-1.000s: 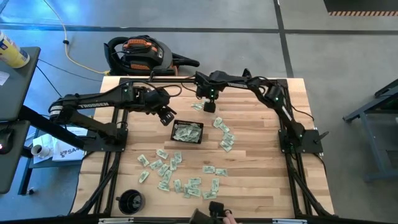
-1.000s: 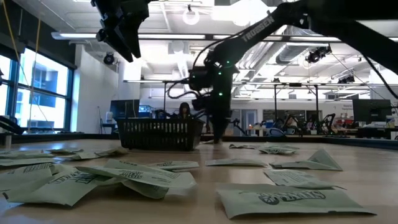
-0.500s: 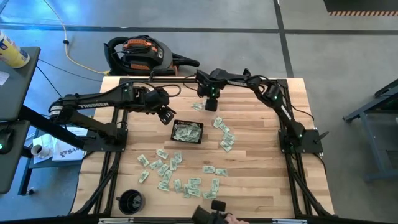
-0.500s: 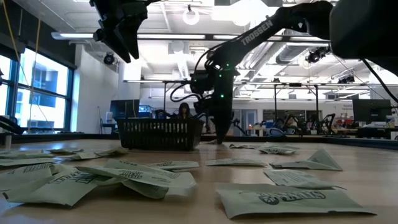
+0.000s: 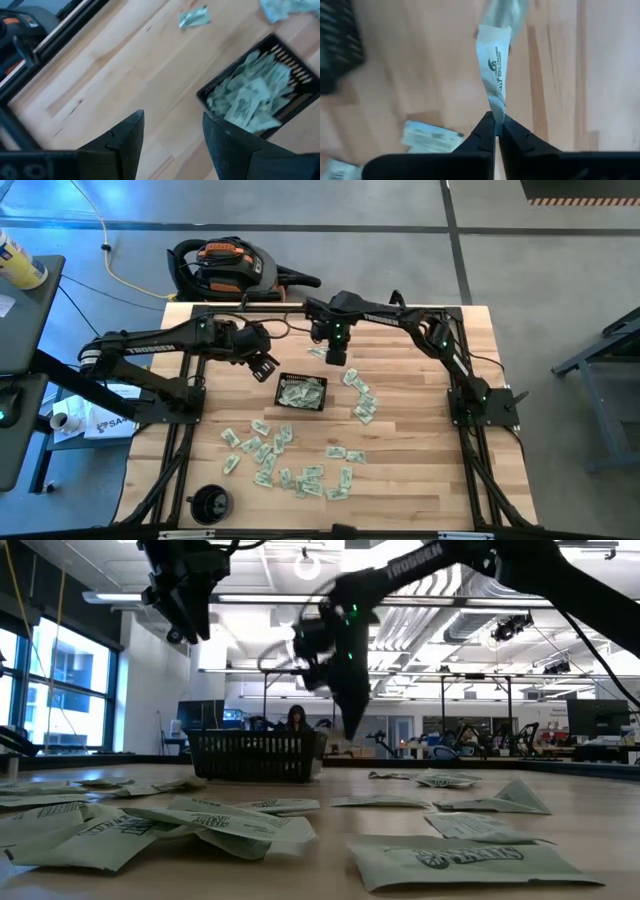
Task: Pick and place Stevia / Truvia into bins
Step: Put the green stevia packet into the black basket
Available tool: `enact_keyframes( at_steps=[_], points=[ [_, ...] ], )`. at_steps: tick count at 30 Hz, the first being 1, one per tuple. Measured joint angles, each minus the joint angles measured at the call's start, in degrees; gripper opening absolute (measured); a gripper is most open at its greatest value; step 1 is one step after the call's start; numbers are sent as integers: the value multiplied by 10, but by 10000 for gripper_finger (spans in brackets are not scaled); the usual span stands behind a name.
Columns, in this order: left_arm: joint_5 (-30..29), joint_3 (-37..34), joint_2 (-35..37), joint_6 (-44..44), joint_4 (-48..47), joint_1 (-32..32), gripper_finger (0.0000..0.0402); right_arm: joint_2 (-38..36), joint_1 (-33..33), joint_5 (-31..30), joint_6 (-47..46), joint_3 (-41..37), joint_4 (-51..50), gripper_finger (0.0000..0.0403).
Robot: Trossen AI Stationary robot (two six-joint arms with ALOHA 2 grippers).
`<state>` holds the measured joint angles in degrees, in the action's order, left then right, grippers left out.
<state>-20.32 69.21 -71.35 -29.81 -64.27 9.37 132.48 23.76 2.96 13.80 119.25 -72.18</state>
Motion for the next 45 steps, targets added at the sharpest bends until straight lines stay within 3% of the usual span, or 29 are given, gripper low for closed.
enact_keyframes(
  at_steps=[4,8,13,18,25,30,34,38,42,45],
  points=[
    [1,0,0,10,-30,0,237,-1,-38,16,-24,77,-37,3],
    [3,0,0,10,-47,-6,237,-3,-86,102,-50,131,-37,3],
    [3,0,4,10,-58,-38,237,-2,-132,142,-98,115,-19,12],
    [-30,0,15,-12,-69,-94,237,-1,-156,95,-162,59,17,57],
    [-38,0,23,-22,-73,-146,237,-7,-176,-40,-242,51,-5,164],
    [-38,0,23,-24,-75,-151,237,-22,-185,-175,-258,52,-61,232],
    [-39,0,24,-23,-80,-150,237,-26,-173,-124,-253,52,-83,254],
    [-58,0,27,1,-71,-145,237,-50,-171,-120,-222,51,-118,255],
    [-68,-1,29,102,-11,-92,237,-95,-183,-132,-218,29,-120,252],
    [-18,-18,29,205,95,-28,236,-156,-189,-156,-244,-24,-119,249]
  ],
)
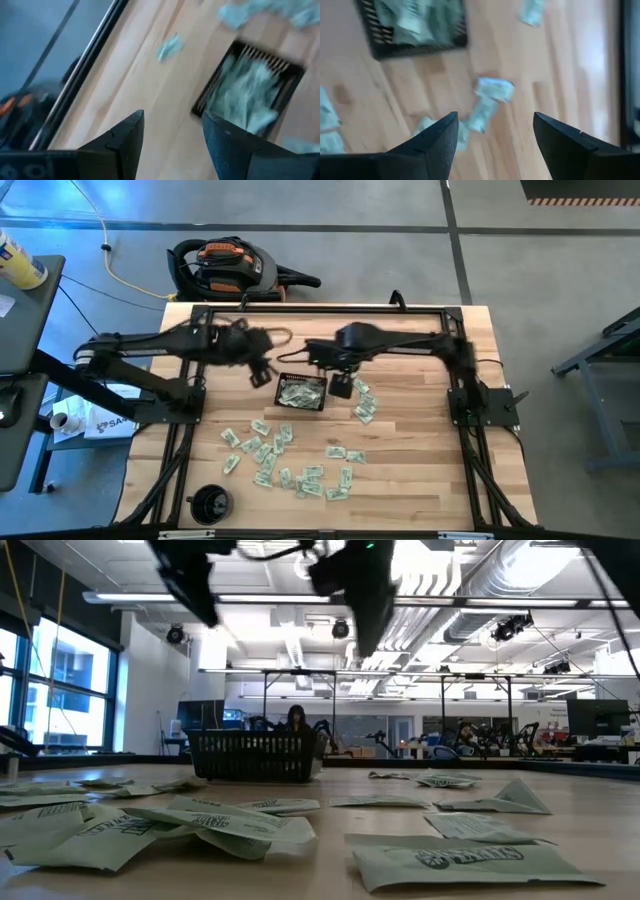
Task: Pick and place Stevia / Truvia into bins
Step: Put the green stevia packet into the black basket
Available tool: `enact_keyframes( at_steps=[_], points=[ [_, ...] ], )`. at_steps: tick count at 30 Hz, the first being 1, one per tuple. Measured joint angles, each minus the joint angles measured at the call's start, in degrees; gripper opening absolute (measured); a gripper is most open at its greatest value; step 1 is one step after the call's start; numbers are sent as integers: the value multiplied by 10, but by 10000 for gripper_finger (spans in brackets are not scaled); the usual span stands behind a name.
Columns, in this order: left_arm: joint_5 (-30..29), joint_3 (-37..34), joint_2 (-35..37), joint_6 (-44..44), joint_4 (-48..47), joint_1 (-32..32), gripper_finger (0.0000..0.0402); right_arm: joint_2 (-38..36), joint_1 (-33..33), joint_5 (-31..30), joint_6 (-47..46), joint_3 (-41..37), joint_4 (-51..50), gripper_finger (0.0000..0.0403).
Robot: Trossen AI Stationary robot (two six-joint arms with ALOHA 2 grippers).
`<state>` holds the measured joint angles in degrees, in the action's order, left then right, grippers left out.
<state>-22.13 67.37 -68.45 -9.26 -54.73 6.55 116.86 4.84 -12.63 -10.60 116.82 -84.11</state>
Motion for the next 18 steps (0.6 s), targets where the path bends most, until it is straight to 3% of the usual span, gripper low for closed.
enact_keyframes(
  at_steps=[5,9,14,18],
  points=[
    [146,-62,-17,179,243,108,236,-134,2,-42,-103,-157,17,249],
    [234,-96,-78,279,384,161,237,-244,1,-66,-196,-280,46,249],
    [298,-73,-214,328,413,196,237,-358,2,-85,-275,-400,90,249],
    [263,-10,-310,330,363,192,237,-423,12,-89,-313,-465,107,250]
  ],
)
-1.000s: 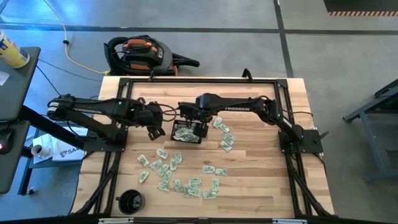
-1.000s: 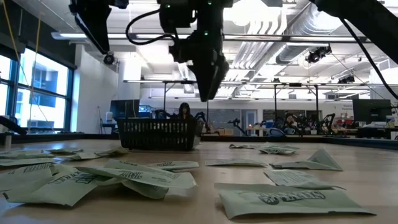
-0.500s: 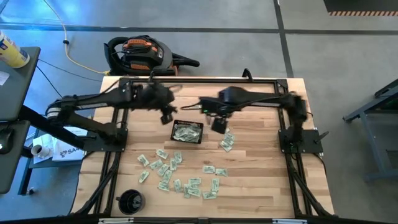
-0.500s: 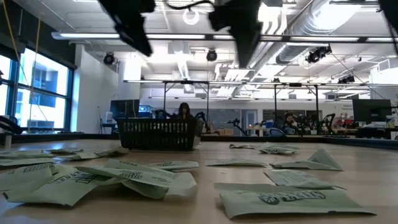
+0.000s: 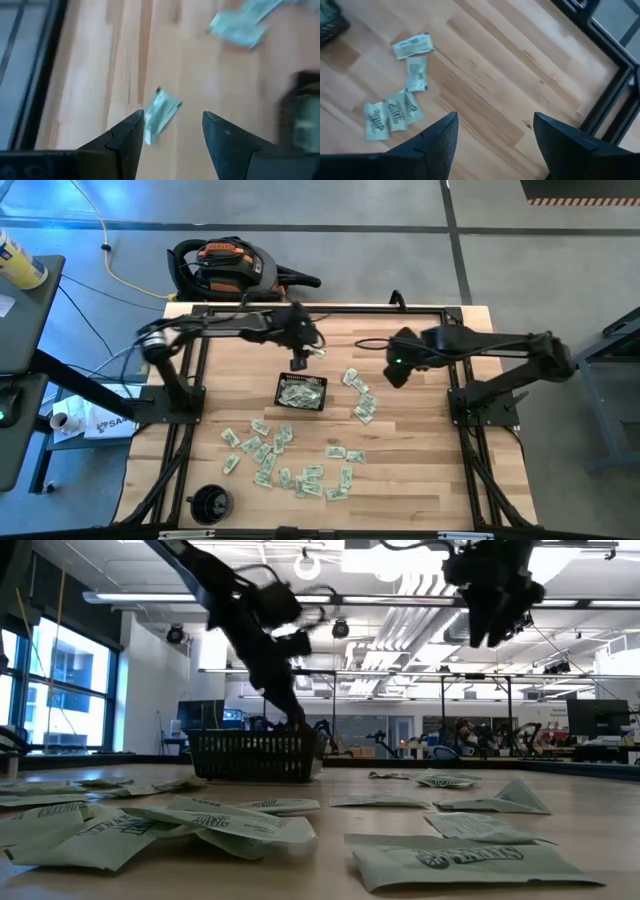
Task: Pick and place Stevia / Truvia into bins
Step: Put the green stevia packet into the black basket
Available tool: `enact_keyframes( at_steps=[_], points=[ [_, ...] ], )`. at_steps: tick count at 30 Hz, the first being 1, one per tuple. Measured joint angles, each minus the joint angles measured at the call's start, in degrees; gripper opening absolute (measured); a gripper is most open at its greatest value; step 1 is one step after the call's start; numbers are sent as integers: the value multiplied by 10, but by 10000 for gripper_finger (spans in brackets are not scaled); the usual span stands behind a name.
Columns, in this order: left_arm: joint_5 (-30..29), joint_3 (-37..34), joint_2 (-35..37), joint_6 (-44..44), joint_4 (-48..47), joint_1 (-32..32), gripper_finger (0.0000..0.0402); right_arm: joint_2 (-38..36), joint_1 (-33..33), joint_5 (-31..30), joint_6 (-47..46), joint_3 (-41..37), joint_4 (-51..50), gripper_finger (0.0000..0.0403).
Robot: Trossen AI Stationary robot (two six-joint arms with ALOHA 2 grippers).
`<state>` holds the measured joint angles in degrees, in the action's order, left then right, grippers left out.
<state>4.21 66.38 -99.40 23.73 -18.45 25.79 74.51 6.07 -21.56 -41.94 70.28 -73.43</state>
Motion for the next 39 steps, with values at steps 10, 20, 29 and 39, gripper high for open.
enact_keyframes(
  at_steps=[10,20,29,39],
  points=[
    [4,144,-131,49,-116,20,237,-56,36,8,31,-81,56,250],
    [4,163,-180,65,-170,31,237,-56,49,16,89,-103,95,250],
    [14,169,-204,60,-144,32,236,-56,74,28,115,-103,108,250],
    [-10,177,-211,69,-156,36,105,-56,78,27,116,-103,108,250]
  ],
)
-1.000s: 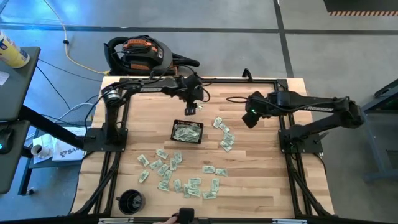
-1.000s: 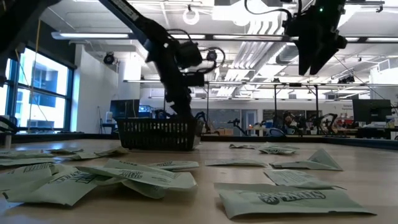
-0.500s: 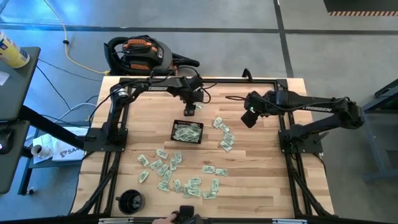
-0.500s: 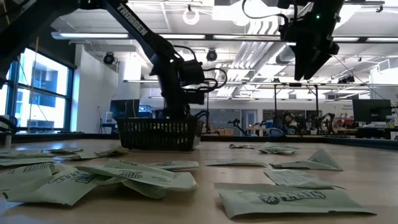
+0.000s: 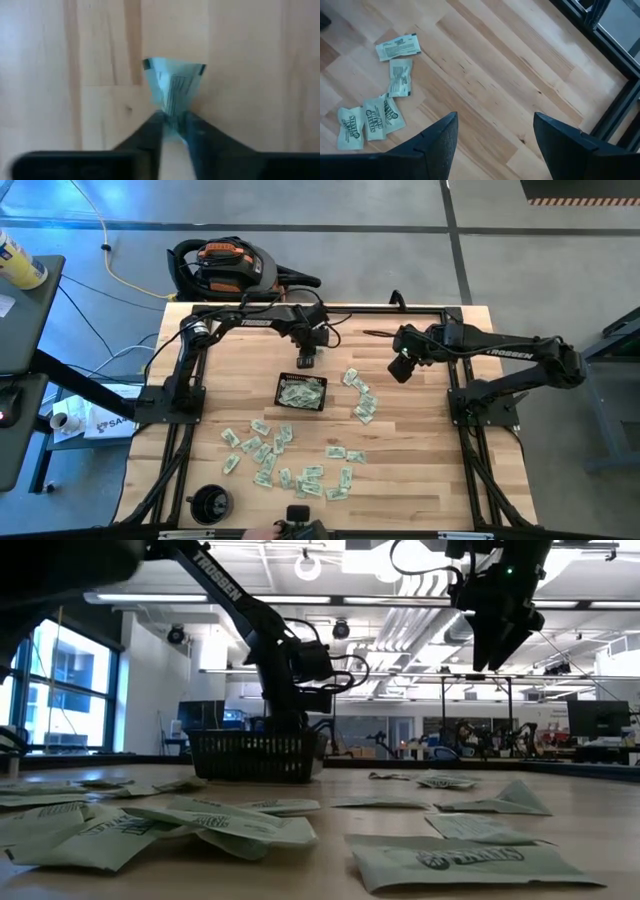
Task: Pick and place Stevia / Truvia into bins
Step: Put the green stevia packet into the black basket
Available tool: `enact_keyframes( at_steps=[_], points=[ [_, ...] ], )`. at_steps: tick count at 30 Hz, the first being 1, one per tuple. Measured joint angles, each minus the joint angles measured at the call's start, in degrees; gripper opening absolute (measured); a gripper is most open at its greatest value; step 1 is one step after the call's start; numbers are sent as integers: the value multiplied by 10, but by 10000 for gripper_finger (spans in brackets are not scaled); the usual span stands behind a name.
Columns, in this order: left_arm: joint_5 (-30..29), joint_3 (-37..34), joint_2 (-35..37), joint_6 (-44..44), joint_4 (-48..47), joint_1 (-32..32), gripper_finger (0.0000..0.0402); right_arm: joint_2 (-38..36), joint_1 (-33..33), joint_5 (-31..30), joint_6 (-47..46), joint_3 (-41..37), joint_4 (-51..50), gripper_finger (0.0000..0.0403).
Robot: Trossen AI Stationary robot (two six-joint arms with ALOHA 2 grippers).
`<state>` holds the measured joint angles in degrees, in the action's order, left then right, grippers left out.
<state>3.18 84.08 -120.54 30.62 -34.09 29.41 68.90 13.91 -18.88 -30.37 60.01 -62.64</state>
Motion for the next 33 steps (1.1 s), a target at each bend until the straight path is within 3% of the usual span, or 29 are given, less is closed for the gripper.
enact_keyframes(
  at_steps=[4,9,12,17,22,26,30,33],
  points=[
    [-40,21,-3,10,-14,1,22,0,0,0,-6,0,0,250],
    [-86,85,-4,-1,-150,4,41,0,0,2,-21,0,15,250],
    [-57,106,14,-36,-242,2,26,0,0,1,-21,0,44,250],
    [18,106,86,-108,-318,-18,22,5,6,3,27,0,115,250],
    [25,78,178,-166,-317,-91,21,42,52,79,88,0,153,250],
    [16,35,210,-234,-309,-151,21,91,68,130,116,0,148,250],
    [-7,-27,210,-287,-277,-207,25,122,35,122,129,0,147,250],
    [-11,-94,203,-311,-202,-231,44,137,16,119,122,0,148,250]
  ],
)
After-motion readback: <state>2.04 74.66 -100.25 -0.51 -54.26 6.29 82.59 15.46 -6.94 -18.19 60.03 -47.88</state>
